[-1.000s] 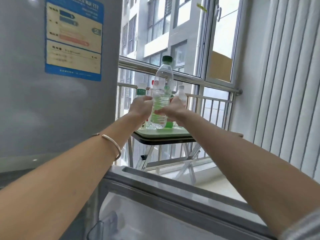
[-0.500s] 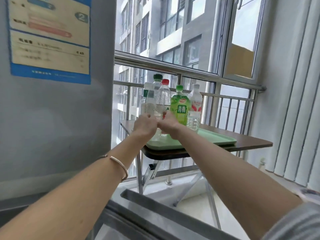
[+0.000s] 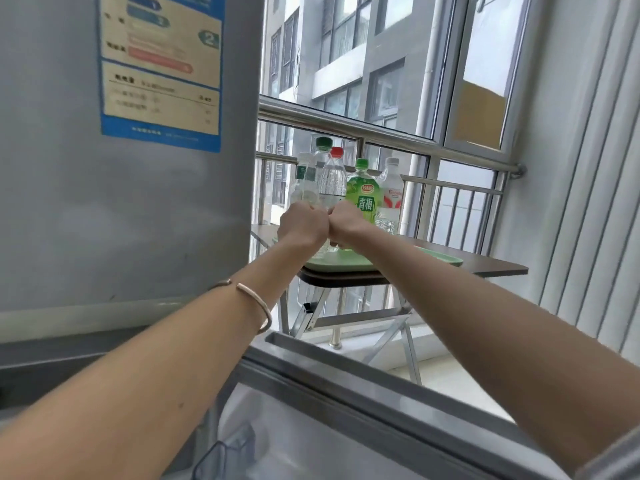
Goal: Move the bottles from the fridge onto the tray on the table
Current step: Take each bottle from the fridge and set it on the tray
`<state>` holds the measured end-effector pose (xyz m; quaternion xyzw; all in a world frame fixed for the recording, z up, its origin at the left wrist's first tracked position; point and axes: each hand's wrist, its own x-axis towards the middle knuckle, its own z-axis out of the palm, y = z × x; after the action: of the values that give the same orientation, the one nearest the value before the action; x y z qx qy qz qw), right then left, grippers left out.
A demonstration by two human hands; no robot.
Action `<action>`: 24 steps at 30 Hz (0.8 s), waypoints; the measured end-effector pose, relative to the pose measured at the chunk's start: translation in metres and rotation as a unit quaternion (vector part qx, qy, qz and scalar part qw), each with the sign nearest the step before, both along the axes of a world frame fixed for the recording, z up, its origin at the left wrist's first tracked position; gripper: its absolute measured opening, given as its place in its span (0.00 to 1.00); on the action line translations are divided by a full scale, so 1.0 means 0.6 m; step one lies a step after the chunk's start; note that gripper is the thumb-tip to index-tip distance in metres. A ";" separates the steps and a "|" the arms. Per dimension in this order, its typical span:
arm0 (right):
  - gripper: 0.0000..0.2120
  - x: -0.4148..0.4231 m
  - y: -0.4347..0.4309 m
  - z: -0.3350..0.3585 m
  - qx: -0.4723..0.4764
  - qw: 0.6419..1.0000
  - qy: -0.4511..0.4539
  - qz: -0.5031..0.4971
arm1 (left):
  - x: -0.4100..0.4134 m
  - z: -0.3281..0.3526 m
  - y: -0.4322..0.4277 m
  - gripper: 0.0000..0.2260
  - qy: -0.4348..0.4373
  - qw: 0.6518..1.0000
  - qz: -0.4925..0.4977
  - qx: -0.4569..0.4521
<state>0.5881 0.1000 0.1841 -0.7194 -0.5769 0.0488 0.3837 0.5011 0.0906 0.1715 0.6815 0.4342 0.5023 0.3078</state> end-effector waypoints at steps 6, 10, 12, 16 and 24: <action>0.13 -0.072 -0.097 -0.013 -0.034 0.997 -0.071 0.000 | -0.071 -0.015 -0.066 0.15 0.029 0.999 -0.032 -0.012; 0.09 -0.135 -0.148 -0.041 -0.047 0.994 -0.100 0.013 | -0.132 -0.041 -0.097 0.15 0.067 0.996 -0.055 -0.004; 0.07 -0.180 -0.167 -0.065 -0.069 0.991 -0.111 0.018 | -0.178 -0.062 -0.112 0.13 0.106 0.993 -0.053 0.003; 0.06 -0.273 -0.180 -0.130 -0.112 0.985 -0.130 0.024 | -0.270 -0.123 -0.129 0.10 0.174 0.984 -0.048 -0.006; 0.14 -0.467 -0.140 -0.356 -0.220 0.964 -0.020 0.148 | -0.468 -0.336 -0.112 0.11 0.210 0.969 0.021 -0.125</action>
<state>0.3079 0.0157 -0.0296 -0.6935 -0.6597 0.2158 0.1931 0.2205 0.0236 -0.0303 0.7184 0.5629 0.2961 0.2818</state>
